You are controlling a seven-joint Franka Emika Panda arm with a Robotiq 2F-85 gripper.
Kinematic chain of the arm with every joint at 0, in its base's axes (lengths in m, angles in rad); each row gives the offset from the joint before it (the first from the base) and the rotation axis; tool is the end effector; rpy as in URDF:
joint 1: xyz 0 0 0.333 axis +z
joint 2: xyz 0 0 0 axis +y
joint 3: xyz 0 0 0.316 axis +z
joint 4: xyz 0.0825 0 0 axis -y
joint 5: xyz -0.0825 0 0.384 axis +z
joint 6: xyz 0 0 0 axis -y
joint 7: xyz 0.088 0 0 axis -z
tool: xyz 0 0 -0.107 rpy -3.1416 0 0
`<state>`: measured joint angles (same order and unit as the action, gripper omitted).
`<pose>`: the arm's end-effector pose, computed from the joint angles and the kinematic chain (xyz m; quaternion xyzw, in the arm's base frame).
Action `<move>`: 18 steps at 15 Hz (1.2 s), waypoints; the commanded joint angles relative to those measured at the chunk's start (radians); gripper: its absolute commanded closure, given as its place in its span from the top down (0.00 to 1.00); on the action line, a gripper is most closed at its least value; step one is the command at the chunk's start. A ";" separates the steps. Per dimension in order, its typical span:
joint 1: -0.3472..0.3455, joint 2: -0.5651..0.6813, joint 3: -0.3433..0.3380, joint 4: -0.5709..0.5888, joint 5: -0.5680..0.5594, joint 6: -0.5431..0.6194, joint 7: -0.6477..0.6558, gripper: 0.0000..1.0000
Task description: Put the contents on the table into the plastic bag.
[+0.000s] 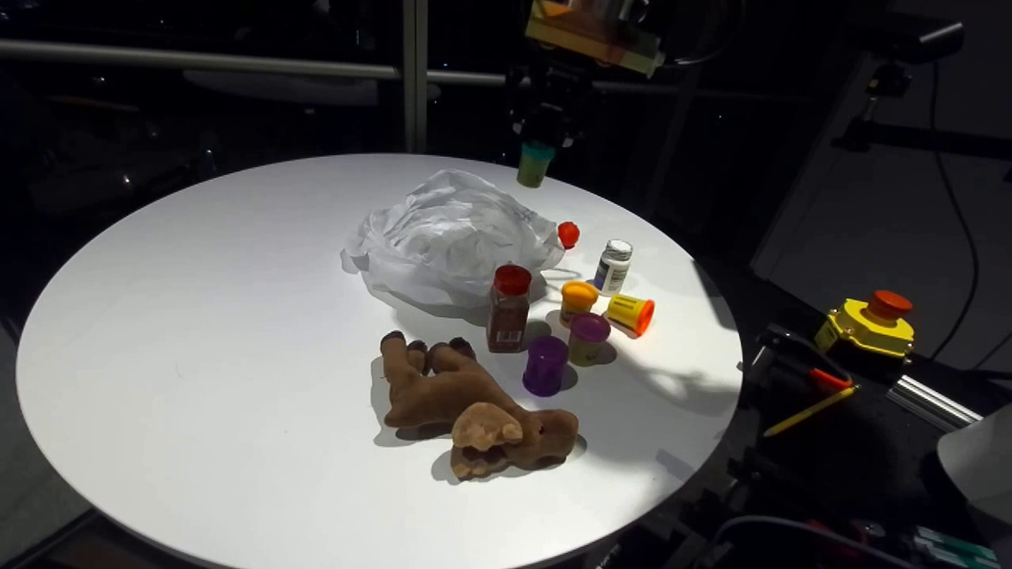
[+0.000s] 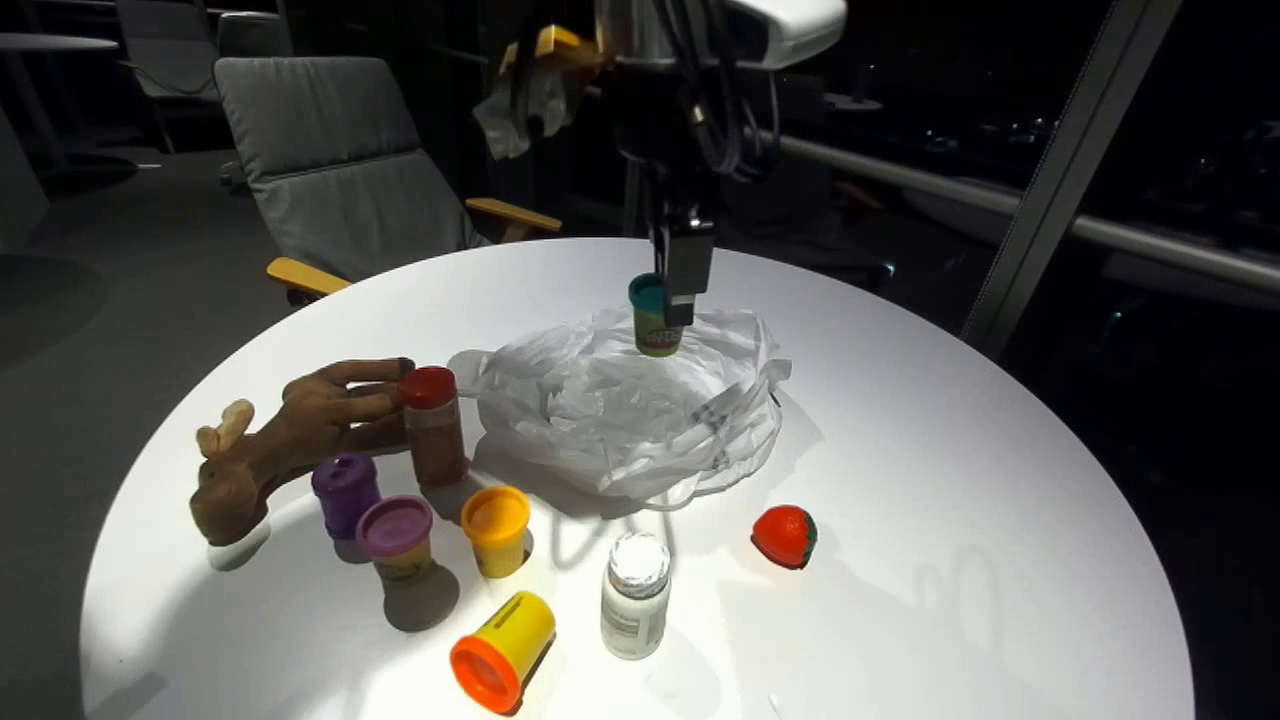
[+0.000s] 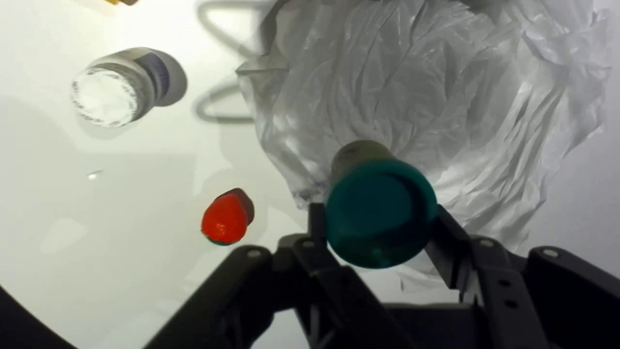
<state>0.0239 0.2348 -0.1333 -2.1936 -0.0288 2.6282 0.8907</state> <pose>0.5717 -0.0611 0.2984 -0.8800 0.4636 -0.1019 0.0166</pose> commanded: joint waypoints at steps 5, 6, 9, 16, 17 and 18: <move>0.153 0.312 -0.102 0.295 -0.205 0.077 0.143 0.28; 0.153 0.339 -0.100 0.324 -0.195 0.058 0.126 0.28; 0.183 0.408 -0.142 0.387 -0.206 0.078 0.138 0.28; 0.203 0.593 -0.172 0.545 -0.175 0.069 0.146 0.28; 0.202 0.616 -0.172 0.564 -0.170 0.067 0.148 0.28; 0.201 0.633 -0.172 0.579 -0.164 0.063 0.151 0.28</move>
<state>0.2057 0.7921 -0.2773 -1.7049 -0.2104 2.6976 1.0159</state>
